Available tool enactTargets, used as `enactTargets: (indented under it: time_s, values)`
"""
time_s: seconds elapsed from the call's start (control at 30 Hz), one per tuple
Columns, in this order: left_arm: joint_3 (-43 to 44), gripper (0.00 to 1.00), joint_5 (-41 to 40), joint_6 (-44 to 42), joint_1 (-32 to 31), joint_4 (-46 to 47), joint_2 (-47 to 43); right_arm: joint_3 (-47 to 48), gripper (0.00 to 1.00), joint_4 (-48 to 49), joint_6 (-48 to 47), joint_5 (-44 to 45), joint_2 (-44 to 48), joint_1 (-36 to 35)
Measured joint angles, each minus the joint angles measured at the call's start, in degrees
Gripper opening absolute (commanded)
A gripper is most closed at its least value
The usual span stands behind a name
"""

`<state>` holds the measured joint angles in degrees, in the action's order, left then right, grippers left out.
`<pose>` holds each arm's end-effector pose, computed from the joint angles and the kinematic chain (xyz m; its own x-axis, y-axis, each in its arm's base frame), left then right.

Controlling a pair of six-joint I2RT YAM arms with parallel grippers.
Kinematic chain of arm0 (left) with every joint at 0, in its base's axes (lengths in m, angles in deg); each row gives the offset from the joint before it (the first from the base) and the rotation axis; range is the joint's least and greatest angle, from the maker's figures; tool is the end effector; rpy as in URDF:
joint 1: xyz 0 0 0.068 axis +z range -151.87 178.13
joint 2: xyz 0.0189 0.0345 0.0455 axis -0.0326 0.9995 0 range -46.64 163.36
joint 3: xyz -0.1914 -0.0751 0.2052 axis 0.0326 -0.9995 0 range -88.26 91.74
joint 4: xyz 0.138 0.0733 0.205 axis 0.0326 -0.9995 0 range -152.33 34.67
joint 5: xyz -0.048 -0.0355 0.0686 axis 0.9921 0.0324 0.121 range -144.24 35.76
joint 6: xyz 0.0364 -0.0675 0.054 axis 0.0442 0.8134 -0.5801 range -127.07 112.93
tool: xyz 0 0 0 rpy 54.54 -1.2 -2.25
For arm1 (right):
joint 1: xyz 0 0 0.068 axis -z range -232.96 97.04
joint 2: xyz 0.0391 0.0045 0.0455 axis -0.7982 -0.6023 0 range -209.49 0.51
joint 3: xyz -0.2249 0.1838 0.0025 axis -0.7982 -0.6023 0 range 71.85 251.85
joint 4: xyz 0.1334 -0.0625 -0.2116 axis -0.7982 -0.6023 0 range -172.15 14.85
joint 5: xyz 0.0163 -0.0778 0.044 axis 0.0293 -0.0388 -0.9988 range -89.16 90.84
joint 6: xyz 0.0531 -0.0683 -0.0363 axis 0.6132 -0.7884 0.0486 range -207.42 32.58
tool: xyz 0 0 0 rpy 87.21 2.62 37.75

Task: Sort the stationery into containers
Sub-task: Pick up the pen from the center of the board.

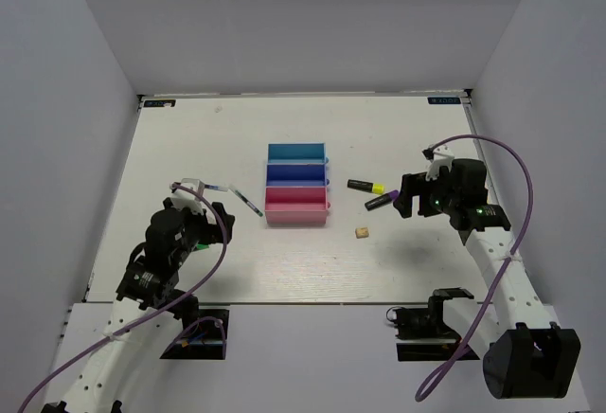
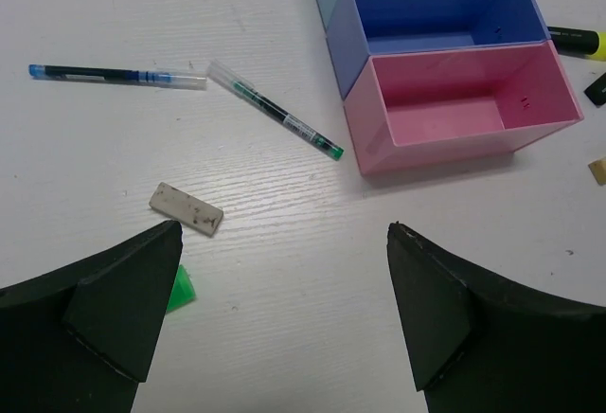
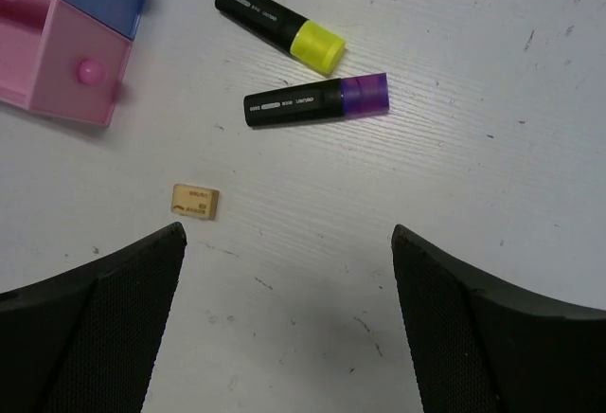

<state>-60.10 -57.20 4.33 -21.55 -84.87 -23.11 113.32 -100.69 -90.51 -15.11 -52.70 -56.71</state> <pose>0.1337 -0.0433 0.2387 -0.4466 -0.0498 -0.8934 0.2082 0.9652 -0.1579 0.2208 0.0379 0.2550 -0.5885 -0.0905 -0.8034 -0.3132 0.9417 0.1233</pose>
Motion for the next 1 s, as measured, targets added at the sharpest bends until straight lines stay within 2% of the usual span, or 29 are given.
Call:
enactTargets:
  time_s: [0.1,0.3,0.37,0.4,0.43,0.47,0.5,0.57,0.6,0.63,0.67,0.7,0.83,0.9,1.0]
  values:
    - [0.0,1.0,0.42,-0.02,0.02,-0.02,0.02,0.0,0.9,-0.33,-1.68,-0.37,-0.04,0.0]
    - [0.0,1.0,0.63,0.0,0.02,-0.02,0.83,0.31,0.9,-3.8,-11.47,-0.13,-4.39,-0.02]
    - [0.0,0.96,0.68,0.02,0.02,-0.04,1.46,0.44,0.9,-5.25,-14.38,0.44,-6.32,0.0]
    - [0.0,0.72,0.72,0.02,0.02,-0.04,1.77,0.42,0.71,-5.75,-15.52,0.42,-6.6,0.0]
    - [0.0,0.46,0.76,0.48,0.02,-0.09,2.05,0.42,0.01,-6.1,-16.83,0.39,-6.56,0.0]
    - [0.0,0.19,0.81,0.59,0.02,-0.13,2.21,0.37,0.0,-5.9,-17.84,0.11,-6.32,0.0]
    - [0.0,0.0,0.79,0.7,0.02,-0.22,2.58,0.35,0.0,-5.55,-18.14,-0.17,-6.1,-0.02]
    - [0.0,0.0,0.11,0.68,0.0,-0.31,3.32,0.33,0.03,-4.33,-18.69,-0.55,-6.36,-0.07]
    - [0.0,0.26,-0.72,0.74,0.0,-0.52,3.82,0.59,0.26,-3.72,-19.23,-0.72,-7.45,-0.2]
    - [0.0,0.51,-1.64,0.81,0.0,-0.74,4.55,1.33,0.44,-3.43,-19.65,-0.92,-9.18,-0.33]
    - [0.07,0.73,-3.23,1.42,0.0,-0.98,5.51,2.75,0.57,-3.5,-20.37,-1.27,-12.15,-0.33]
    - [0.15,0.82,-4.37,1.53,0.0,-1.55,6.45,5.27,0.6,-4.2,-21.31,-1.99,-15.67,-0.35]
    - [1.05,0.91,-10.51,3.91,0.02,-4.28,10.6,16.26,0.73,-5.16,-25.49,-7.98,-29.55,-0.55]
    - [1.27,0.91,-13.0,4.63,0.02,-5.35,11.74,19.23,0.77,-3.89,-28.92,-11.56,-33.59,-0.98]
    - [1.4,0.92,-14.86,5.16,0.04,-6.47,12.15,19.52,0.77,-2.08,-35.26,-15.32,-36.48,-2.47]
